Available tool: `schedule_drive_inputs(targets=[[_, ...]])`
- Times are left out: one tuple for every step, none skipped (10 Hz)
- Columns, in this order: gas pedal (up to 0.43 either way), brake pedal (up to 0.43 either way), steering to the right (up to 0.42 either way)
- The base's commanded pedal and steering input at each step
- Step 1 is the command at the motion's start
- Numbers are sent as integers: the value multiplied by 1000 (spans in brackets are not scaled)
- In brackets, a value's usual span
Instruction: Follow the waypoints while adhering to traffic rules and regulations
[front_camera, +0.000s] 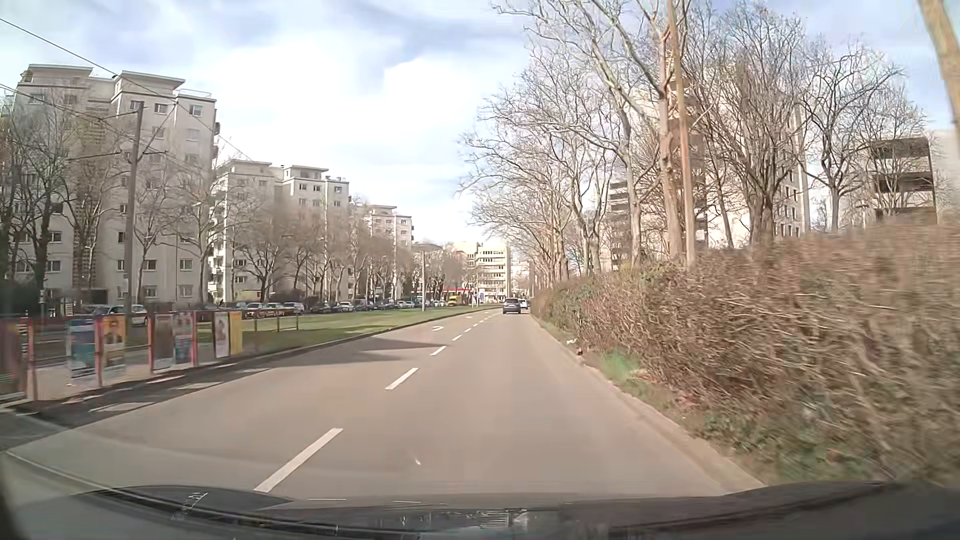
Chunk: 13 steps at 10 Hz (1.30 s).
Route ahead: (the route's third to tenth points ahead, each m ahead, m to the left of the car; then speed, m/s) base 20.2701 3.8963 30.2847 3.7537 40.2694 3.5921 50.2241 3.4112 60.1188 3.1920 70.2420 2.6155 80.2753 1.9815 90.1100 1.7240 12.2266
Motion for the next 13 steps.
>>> schedule_drive_inputs(targets=[[138, 0, 3], [138, 0, 4], [138, 0, 6], [138, 0, 4], [138, 0, 1], [138, 0, 6], [138, 0, 9], [138, 0, 6], [138, 0, 6], [130, 0, 6], [130, 0, 6], [118, 0, 6], [110, 0, 6]])
